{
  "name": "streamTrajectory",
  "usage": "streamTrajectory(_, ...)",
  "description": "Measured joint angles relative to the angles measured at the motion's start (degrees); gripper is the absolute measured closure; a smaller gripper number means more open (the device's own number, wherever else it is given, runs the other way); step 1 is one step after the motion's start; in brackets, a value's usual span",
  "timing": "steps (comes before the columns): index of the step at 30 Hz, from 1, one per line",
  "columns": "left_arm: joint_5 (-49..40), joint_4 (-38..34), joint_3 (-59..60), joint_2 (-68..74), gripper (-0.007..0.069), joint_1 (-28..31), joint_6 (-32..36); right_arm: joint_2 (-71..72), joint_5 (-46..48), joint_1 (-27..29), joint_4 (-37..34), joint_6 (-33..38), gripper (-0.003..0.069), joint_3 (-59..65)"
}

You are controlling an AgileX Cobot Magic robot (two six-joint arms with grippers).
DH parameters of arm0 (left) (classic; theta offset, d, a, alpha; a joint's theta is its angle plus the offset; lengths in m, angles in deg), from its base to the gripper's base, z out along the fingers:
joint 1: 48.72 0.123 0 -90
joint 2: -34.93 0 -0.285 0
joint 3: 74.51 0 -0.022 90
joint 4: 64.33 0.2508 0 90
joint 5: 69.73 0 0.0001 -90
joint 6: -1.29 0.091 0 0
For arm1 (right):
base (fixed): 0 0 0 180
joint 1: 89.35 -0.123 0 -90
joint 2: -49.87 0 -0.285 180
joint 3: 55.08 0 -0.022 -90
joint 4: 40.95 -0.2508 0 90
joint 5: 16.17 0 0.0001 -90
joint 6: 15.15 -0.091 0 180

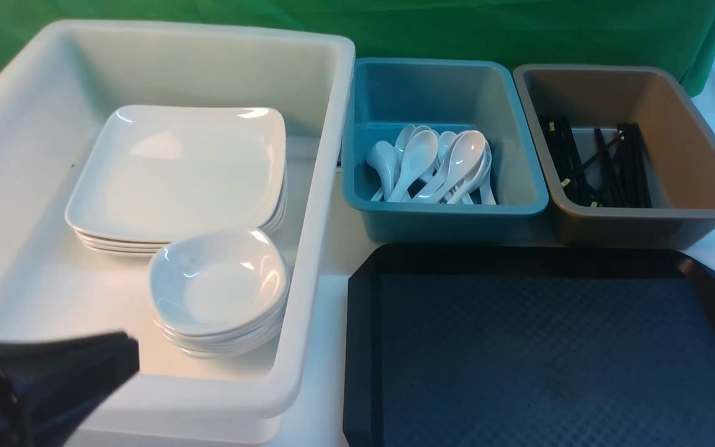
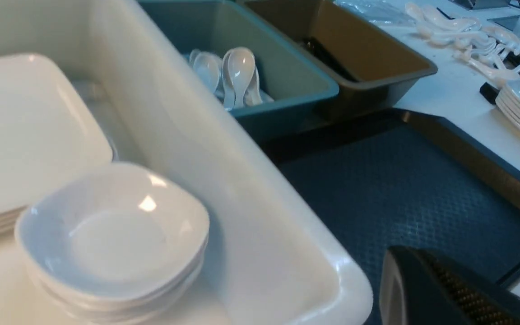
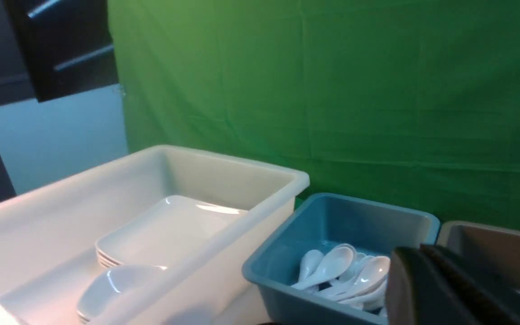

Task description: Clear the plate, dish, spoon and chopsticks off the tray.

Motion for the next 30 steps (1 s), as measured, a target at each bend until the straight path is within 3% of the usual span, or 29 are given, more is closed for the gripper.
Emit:
streamTrajectory(9, 12.5, -1.0, 10.3, -0.7, 0.0622, 0.0, -4.3, 6.4, -6.9, 0.0, 0.0, -0.1, 0.0613, 6.5)
streamTrajectory(21, 15.0, 7.5, 10.4, -0.7, 0.0622, 0.0, -4.4, 6.4, -6.4, 0.0, 0.0, -0.1, 0.0582, 6.5)
streamTrajectory(30, 15.1, 8.6, 10.4, -0.7, 0.0621, 0.0, -4.4, 6.4, -6.2, 0.0, 0.1, -0.1, 0.0564, 6.5)
